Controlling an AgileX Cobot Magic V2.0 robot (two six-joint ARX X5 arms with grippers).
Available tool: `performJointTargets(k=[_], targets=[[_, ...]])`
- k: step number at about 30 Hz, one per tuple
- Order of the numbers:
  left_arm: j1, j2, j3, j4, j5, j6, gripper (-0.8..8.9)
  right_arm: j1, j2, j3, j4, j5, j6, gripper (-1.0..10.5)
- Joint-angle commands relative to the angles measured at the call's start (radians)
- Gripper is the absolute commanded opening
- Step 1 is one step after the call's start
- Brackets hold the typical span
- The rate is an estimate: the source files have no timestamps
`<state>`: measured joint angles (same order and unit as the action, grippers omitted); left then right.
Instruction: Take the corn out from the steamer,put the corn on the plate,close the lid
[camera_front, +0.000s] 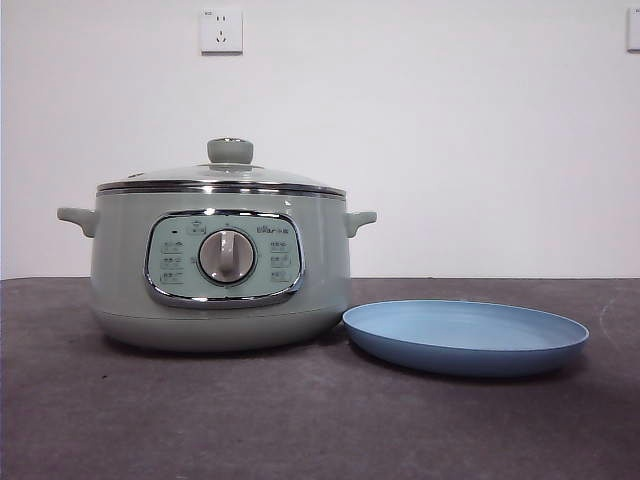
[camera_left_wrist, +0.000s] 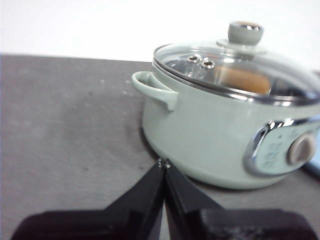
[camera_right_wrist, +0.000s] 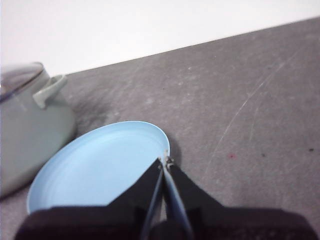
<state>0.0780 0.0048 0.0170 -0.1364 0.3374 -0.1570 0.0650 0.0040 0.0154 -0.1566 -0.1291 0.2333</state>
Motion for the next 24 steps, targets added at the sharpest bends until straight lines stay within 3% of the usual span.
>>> performJointTargets(k=[1,4,6,18,24], targets=[[0.002,-0.002,0.008,0.014,0.015,-0.156,-0.06,0.001,-0.003,-0.010,0.015,-0.003,0.116,0.0],[0.002,-0.002,0.040,0.014,0.026,-0.194,-0.06,0.002,-0.003,0.000,0.029,-0.004,0.224,-0.1],[0.002,-0.002,0.069,0.011,0.034,-0.210,-0.06,0.002,-0.003,0.017,0.029,-0.024,0.247,-0.1],[0.002,0.086,0.344,-0.152,0.091,-0.234,-0.06,0.002,0.101,0.246,0.023,-0.175,0.247,-0.1],[0.002,0.194,0.485,-0.214,0.193,-0.200,-0.06,0.002,0.296,0.433,-0.081,-0.363,0.182,-0.1]])
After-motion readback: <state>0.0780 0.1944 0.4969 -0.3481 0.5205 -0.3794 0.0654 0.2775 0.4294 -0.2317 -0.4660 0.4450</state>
